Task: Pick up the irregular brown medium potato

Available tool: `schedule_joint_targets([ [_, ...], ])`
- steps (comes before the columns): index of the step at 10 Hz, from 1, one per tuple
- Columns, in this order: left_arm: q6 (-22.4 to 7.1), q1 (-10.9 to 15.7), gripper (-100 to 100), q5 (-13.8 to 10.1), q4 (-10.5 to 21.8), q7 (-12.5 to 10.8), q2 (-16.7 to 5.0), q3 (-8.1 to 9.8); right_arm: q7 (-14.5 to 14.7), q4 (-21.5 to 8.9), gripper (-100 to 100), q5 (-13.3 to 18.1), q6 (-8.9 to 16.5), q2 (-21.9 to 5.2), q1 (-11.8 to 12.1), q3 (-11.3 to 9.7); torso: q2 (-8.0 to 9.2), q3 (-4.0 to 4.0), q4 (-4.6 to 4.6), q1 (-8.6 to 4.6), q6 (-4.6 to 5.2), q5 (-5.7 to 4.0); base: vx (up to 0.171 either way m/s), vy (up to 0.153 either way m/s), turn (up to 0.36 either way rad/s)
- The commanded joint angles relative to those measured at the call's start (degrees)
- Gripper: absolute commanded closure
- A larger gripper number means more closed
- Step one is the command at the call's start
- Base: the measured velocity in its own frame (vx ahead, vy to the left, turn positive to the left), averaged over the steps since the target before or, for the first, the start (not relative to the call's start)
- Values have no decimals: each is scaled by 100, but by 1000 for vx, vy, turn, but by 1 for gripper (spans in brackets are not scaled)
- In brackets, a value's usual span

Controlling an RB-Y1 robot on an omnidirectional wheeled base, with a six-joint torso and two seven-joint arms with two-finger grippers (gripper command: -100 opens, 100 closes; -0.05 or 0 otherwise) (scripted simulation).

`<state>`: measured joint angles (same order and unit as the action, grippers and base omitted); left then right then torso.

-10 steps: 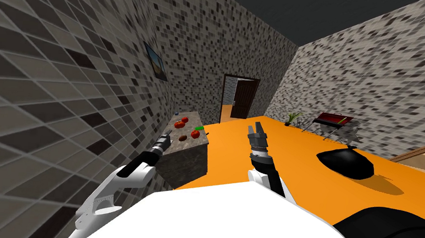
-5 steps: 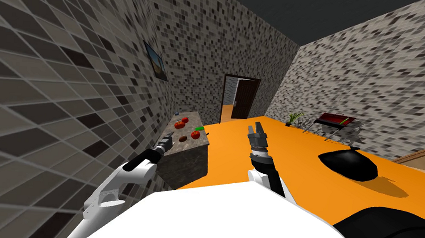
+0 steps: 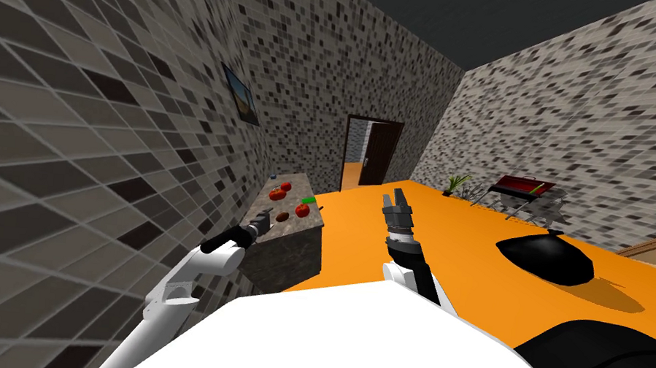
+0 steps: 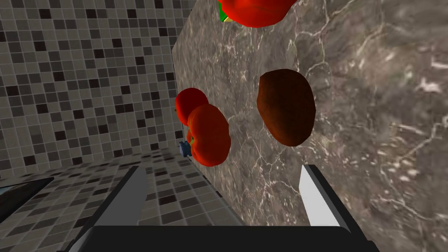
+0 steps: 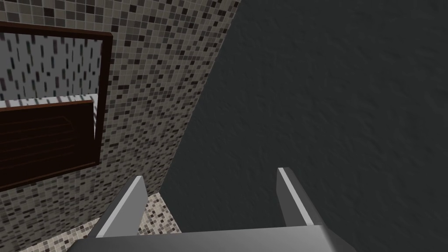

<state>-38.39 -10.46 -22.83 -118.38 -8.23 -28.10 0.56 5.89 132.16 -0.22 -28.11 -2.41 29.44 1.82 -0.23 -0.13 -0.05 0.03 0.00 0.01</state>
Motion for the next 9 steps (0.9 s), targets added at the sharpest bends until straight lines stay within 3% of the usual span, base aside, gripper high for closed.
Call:
schedule_joint_targets([
  [1,-209,121,-100,-131,126,-29,-49,-33,0,0,0,0,0,0,0,0,0,0,0,0,0,0,44,6,7],
  [3,-568,352,-100,-479,350,-111,-190,-128,0,0,0,0,0,0,0,0,4,2,1,0,0,0,51,12,12],
  [4,-652,352,-100,-505,350,-111,-190,-128,0,0,0,0,0,0,0,0,-1,-1,0,2,0,0,53,12,5],
  [6,-1006,567,-100,-853,560,-182,-318,-219,0,0,0,0,0,0,0,0,3,1,0,0,0,0,55,11,13],
  [7,-1056,567,-100,-853,560,-182,-318,-219,0,0,0,0,0,0,0,0,-2,-1,0,1,0,0,51,11,1],
  [9,-1409,753,-100,-1158,745,-244,-435,-300,0,0,0,0,0,0,0,0,4,2,1,-1,0,0,54,6,9],
])
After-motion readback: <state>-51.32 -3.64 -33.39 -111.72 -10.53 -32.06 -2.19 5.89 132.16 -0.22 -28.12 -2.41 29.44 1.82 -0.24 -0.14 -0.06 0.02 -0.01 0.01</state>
